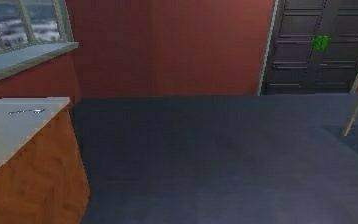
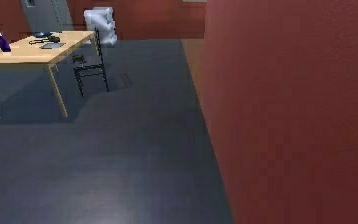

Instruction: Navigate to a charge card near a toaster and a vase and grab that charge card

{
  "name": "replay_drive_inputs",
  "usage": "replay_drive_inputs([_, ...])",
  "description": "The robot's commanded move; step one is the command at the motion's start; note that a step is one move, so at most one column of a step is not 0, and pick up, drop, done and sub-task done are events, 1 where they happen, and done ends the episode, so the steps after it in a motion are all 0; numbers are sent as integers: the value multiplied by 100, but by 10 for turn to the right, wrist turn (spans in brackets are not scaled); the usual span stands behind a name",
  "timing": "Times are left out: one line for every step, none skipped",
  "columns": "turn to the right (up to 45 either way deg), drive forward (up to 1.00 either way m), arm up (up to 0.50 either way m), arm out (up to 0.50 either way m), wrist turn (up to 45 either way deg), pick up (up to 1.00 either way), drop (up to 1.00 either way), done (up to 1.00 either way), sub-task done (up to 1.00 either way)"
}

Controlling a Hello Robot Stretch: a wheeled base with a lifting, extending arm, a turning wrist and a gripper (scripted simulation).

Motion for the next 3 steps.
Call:
replay_drive_inputs([0,25,0,0,0,0,0,0,0])
replay_drive_inputs([-450,0,0,0,0,0,0,0,0])
replay_drive_inputs([-450,0,0,0,0,0,0,0,0])
